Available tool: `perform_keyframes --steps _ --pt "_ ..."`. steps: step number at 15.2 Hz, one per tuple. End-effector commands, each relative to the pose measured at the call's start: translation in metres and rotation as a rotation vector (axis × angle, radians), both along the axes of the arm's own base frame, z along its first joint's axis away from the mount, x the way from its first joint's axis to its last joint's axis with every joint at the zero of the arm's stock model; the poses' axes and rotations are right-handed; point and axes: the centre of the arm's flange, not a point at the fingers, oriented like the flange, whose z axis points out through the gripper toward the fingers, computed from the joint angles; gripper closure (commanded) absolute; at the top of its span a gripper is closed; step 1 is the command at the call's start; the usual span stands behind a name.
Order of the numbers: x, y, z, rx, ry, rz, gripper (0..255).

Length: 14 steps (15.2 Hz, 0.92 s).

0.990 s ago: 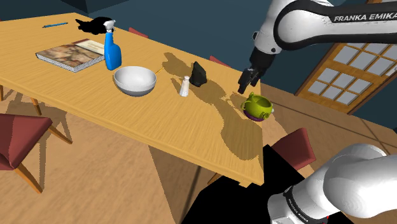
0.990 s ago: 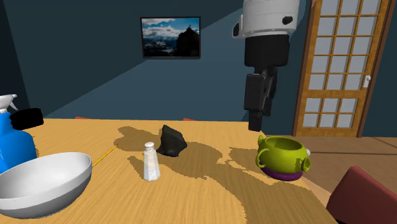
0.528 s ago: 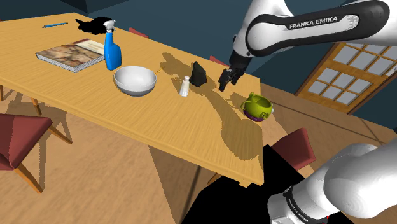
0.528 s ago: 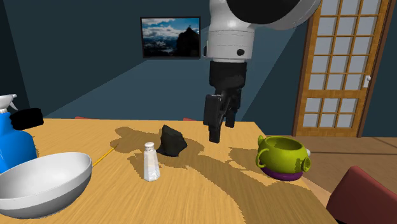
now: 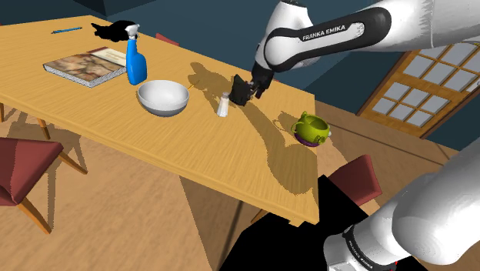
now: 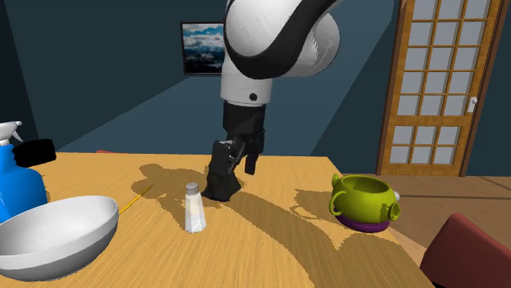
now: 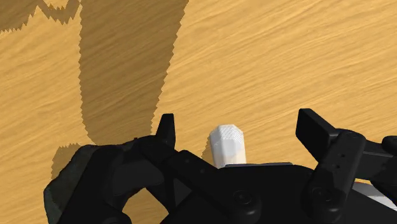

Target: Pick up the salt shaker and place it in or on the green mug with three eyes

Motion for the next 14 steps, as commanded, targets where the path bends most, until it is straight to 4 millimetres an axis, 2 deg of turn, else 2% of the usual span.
perform_keyframes --steps 1,7,14 --pt "0.021 0.006 -0.009 0.007 -0.019 0.009 0" --pt "0.084 0.024 -0.033 0.027 -0.07 0.034 0" --pt "0.092 0.025 -0.07 0.027 -0.07 0.034 0"
